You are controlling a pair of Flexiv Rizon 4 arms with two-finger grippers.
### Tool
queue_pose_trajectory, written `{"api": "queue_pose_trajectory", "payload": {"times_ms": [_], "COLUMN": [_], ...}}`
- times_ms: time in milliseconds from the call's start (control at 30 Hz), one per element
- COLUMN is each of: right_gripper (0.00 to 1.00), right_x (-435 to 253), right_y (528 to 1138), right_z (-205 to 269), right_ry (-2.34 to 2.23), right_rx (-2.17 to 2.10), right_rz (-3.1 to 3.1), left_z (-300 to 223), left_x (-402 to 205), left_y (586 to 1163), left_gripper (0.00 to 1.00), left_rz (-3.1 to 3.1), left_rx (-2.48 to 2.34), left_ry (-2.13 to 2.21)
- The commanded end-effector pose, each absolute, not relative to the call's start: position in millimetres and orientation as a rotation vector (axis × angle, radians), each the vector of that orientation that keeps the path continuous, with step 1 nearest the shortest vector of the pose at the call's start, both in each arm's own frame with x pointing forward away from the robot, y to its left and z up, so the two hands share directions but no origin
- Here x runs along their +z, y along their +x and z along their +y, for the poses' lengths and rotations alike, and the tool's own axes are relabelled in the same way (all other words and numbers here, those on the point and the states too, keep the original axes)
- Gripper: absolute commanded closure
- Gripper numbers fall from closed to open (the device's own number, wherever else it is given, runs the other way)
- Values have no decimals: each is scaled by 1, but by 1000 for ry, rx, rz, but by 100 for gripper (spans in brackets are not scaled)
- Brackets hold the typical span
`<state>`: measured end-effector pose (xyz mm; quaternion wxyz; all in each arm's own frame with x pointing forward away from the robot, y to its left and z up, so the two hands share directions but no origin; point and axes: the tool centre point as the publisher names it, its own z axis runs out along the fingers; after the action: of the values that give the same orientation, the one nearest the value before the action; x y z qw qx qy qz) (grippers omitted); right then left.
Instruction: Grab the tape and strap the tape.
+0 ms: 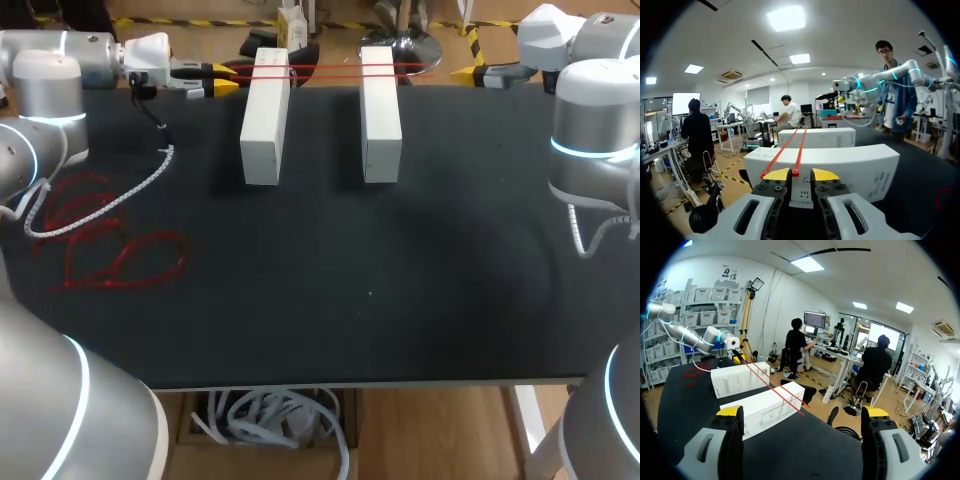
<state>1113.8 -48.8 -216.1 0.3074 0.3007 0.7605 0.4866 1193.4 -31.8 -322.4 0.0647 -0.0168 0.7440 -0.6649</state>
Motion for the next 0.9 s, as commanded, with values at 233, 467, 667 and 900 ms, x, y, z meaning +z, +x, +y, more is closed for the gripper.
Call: {"api": "queue_pose_trajectory", "payload": {"times_ms": [233, 467, 667, 900], "right_gripper": [0, 0, 0, 0], "right_x": [-216, -216, -216, -216], "right_y": [1114, 1114, 1114, 1114], "right_z": [-49, -49, -49, -49], "right_ry": [794, 794, 794, 794], "right_rx": [1290, 1290, 1290, 1290], "right_rz": [2011, 2011, 2011, 2011], "left_z": [-30, -31, -32, -32], "left_x": [-327, -325, -324, -324], "left_y": [1200, 1199, 1197, 1196], "left_gripper": [91, 84, 93, 100], "left_rz": [2497, 2499, 2493, 2493], "left_rx": [-2217, -2219, -2221, -2218], "left_ry": [486, 489, 491, 490]}}
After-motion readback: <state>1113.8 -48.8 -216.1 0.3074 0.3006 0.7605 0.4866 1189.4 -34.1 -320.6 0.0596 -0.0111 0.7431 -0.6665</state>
